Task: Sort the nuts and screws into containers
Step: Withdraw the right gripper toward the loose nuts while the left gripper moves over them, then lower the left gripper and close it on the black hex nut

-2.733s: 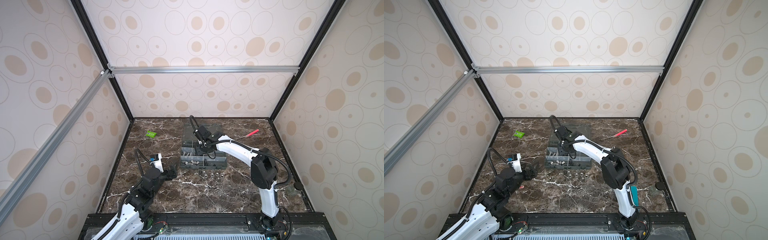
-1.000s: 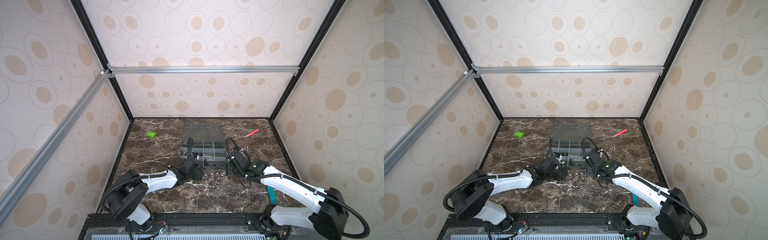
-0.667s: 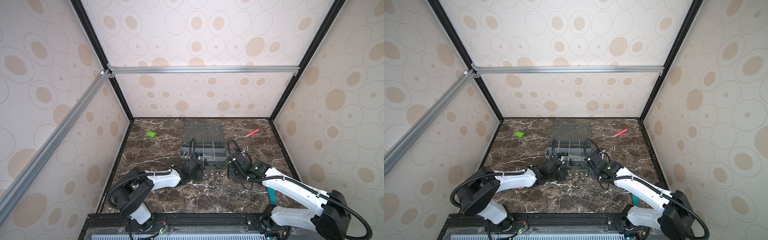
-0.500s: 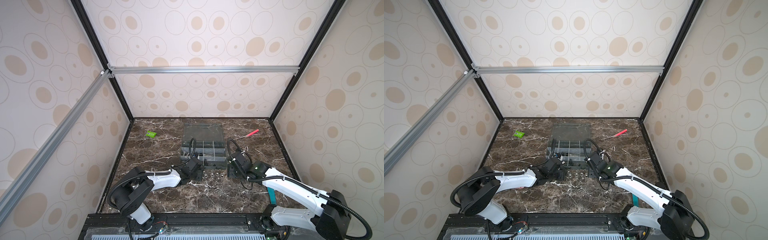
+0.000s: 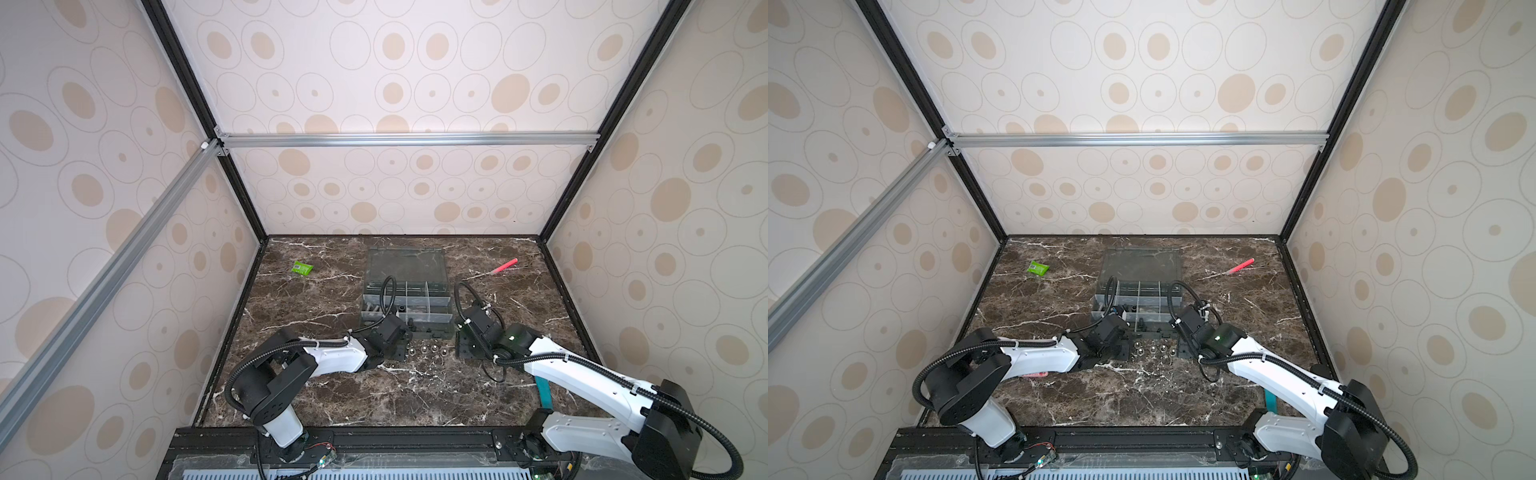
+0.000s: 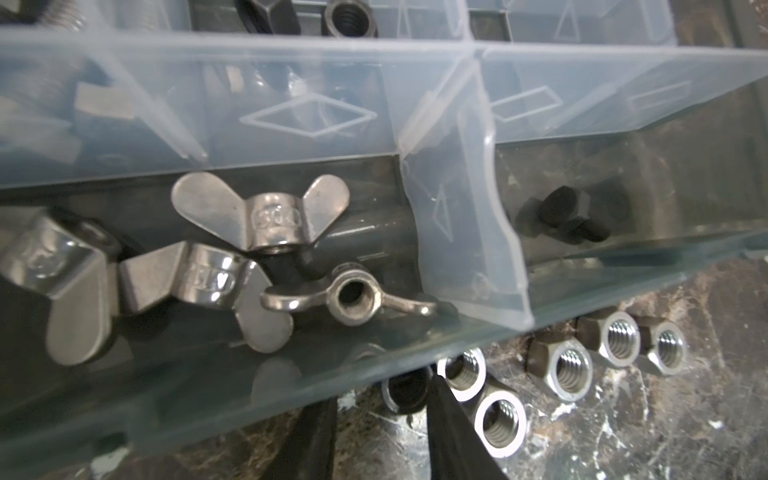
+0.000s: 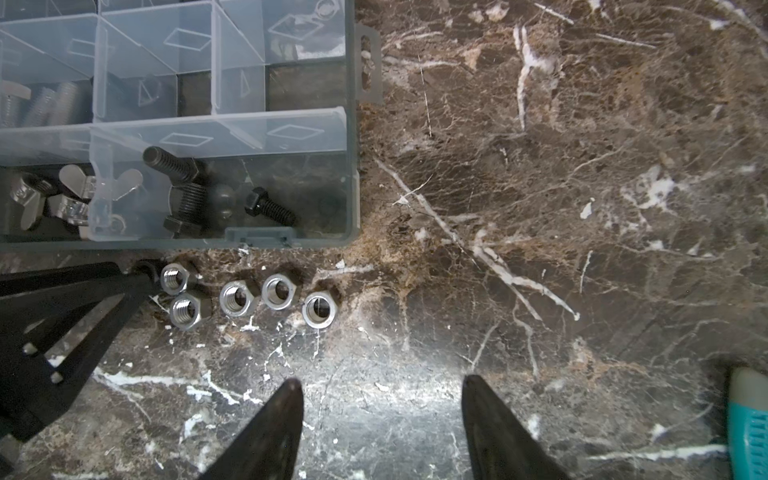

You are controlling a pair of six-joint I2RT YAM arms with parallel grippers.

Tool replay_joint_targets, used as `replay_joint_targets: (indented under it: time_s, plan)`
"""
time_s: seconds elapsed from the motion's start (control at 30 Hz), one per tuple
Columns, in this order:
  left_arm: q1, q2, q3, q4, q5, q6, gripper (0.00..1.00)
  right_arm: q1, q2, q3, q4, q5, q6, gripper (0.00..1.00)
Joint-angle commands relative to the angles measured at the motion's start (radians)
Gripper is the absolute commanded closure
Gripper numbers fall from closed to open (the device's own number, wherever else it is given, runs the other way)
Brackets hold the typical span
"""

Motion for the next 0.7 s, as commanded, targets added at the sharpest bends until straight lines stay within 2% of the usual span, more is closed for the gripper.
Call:
replay_joint_targets:
  time_s: [0.0,0.67]
  plan:
    - [-0.009,-0.025,0.005,0.003,-0.030,-0.018,0.64,-0.004,-0.021,-0.012,-0.023,0.016,0.024,0.36]
    - [-0.024,0.000,0.005,-0.054,-0.059,0.001,0.78,-0.004,-0.021,-0.034,-0.016,0.004,0.039,0.36]
